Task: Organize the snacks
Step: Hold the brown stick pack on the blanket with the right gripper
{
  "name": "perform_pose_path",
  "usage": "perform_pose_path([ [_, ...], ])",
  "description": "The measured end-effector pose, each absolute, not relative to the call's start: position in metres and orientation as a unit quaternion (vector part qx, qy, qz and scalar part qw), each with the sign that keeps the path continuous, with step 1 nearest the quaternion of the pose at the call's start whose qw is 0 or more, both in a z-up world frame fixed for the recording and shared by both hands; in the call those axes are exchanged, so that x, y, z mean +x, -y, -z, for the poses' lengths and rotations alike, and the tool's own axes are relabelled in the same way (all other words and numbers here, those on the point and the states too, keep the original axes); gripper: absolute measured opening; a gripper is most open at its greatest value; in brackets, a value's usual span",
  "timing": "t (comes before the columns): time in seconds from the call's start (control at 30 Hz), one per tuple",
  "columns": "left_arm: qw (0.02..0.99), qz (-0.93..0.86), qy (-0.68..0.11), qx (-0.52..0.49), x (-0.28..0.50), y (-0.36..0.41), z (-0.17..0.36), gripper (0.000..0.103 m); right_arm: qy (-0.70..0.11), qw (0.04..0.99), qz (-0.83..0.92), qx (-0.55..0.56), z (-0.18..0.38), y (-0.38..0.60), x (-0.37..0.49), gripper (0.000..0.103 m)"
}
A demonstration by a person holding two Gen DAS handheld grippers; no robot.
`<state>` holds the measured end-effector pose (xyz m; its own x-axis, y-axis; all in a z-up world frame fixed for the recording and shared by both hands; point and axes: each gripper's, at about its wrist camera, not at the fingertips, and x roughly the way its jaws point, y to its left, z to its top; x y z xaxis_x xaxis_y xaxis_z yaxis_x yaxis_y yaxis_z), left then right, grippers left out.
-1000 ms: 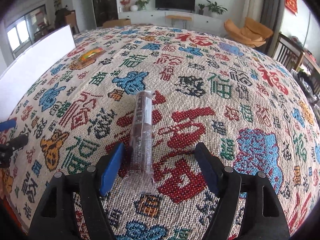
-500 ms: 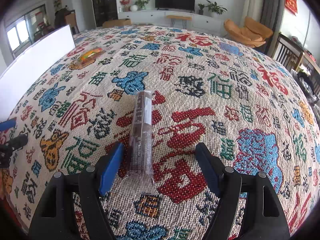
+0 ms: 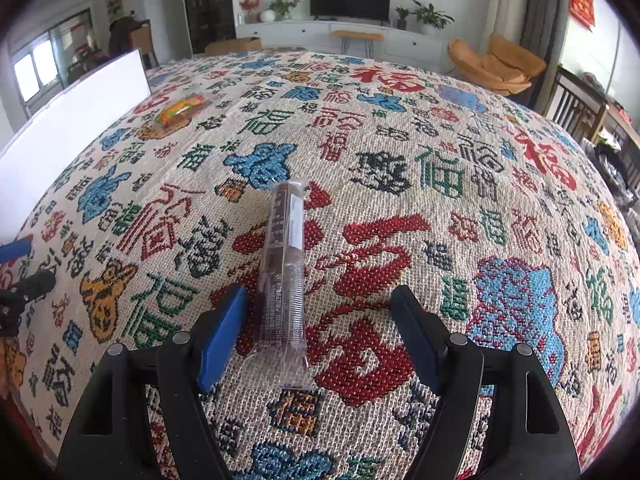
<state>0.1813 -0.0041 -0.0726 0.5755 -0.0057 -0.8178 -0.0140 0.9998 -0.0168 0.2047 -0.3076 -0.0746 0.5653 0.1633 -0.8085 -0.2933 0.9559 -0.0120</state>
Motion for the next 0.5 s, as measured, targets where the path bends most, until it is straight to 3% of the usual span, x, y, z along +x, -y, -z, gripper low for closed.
perform_pose_path([
  [0.2,0.867,0.046,-0.495,-0.036,0.208,0.001,0.063,0.103,-0.448,0.882,-0.129,-0.073,0.075,0.307,0.204,0.077],
  [0.5,0.856,0.106,-0.505,-0.019,0.345,0.014,0.045,0.103,-0.448,0.882,-0.129,-0.073,0.074,0.307,0.204,0.077],
])
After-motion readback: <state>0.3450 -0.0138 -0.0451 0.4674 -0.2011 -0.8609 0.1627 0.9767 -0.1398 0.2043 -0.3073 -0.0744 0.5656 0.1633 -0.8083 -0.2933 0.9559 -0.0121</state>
